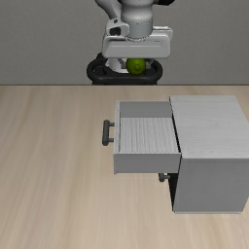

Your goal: Pick up the lime and place it in the top layer of the cabinet

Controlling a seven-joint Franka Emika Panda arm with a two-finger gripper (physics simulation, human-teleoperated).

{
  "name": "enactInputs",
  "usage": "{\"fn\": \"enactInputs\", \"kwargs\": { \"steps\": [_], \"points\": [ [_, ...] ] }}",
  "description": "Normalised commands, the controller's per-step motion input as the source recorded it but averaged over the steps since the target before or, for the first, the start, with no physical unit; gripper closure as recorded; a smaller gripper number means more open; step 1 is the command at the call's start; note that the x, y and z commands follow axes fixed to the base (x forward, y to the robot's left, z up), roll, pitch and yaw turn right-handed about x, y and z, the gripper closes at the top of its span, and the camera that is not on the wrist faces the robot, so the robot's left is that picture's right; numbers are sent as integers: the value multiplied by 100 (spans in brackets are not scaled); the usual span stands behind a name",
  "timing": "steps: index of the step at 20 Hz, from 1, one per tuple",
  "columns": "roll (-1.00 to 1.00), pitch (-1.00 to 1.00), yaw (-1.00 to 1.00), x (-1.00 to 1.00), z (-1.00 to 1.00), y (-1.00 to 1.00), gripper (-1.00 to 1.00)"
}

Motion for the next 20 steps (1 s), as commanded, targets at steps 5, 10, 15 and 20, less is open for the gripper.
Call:
{"fn": "enactInputs", "kwargs": {
  "steps": [5,10,15,20],
  "points": [
    [0,0,0,80,0,20,100],
    [0,0,0,100,0,0,100],
    [0,0,0,100,0,0,100],
    [0,0,0,40,0,0,-100]
  ]
}}
